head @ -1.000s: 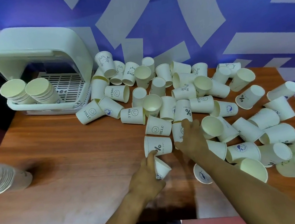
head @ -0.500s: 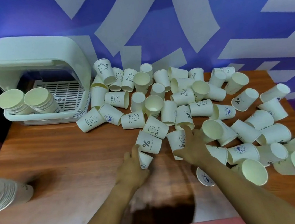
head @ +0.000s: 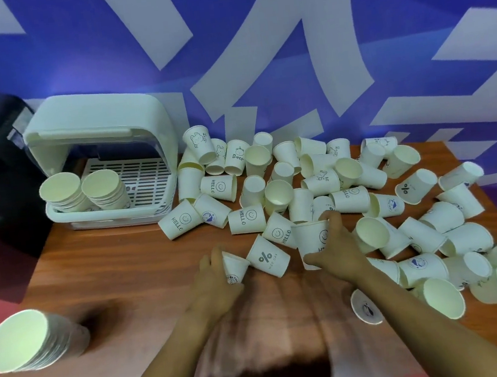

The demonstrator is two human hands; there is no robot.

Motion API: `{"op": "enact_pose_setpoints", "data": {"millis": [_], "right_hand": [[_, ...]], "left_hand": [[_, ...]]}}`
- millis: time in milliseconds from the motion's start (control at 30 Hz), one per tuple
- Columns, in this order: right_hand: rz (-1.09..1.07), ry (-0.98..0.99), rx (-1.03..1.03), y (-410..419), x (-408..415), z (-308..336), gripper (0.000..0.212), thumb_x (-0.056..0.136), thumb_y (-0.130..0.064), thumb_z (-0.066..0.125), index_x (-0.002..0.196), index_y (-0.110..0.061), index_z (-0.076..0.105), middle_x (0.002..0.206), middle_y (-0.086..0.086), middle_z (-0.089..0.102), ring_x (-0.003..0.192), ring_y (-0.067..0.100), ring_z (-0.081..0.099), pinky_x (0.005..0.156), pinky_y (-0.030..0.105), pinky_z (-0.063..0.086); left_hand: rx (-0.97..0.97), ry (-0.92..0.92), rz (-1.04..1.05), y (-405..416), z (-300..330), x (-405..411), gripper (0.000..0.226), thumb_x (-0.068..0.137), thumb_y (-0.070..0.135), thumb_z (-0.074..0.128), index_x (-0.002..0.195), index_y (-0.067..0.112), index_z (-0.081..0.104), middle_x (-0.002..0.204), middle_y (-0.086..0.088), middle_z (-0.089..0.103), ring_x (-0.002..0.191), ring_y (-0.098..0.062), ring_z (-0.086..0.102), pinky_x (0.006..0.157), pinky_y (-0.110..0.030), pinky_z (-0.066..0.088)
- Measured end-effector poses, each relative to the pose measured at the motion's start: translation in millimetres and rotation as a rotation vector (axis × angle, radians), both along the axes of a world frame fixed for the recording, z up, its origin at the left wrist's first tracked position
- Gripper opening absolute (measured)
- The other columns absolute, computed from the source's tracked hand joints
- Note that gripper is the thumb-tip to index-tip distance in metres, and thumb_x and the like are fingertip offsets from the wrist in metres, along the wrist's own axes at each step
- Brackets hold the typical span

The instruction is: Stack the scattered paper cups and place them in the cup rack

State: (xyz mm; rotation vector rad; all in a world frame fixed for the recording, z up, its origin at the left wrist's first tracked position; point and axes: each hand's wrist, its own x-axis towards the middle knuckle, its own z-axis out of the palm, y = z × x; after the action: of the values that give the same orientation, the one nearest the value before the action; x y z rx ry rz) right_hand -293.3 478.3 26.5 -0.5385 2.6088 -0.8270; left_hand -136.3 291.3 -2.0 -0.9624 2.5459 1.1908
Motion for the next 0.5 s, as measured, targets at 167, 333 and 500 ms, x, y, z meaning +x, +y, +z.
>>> {"op": "enact_pose_setpoints", "data": {"millis": [167,333,500], "right_hand": [[0.010,-0.012,-0.017,-21.6,7.5,8.9,0.081,0.061,-0.027,0.079,0.124,-0.024,0.028,0.106,0.004,0.048,0.097,0.024,0.047,0.070,0.032,0.040],[0.051,-0.068,-0.112,-37.7,11.9,22.6,0.079,0.069,-0.016,0.077,0.128,-0.023,0.026,0.117,0.005,0.036,0.086,0.010,0.043,0.061,0.015,0.034],[0.155,-0.087,-0.111,-48.4,4.9,28.2,0.077,0.069,-0.017,0.079,0.124,-0.022,0.025,0.118,0.004,0.028,0.084,0.004,0.040,0.062,0.010,0.032]], "left_hand": [[-0.015,0.080,0.046,-29.5,5.7,13.0,0.072,0.074,0.020,0.069,0.135,0.021,0.031,0.125,-0.007,0.041,0.108,-0.027,0.049,0.087,-0.035,0.044],[-0.027,0.160,0.110,-47.4,12.2,20.9,0.061,0.076,0.010,0.064,0.129,0.018,0.034,0.124,-0.006,0.038,0.109,-0.029,0.048,0.091,-0.037,0.043],[-0.027,0.215,0.214,-59.1,21.7,21.7,0.057,0.075,0.010,0.065,0.121,0.019,0.034,0.116,-0.004,0.039,0.094,-0.026,0.051,0.075,-0.034,0.045]]}}
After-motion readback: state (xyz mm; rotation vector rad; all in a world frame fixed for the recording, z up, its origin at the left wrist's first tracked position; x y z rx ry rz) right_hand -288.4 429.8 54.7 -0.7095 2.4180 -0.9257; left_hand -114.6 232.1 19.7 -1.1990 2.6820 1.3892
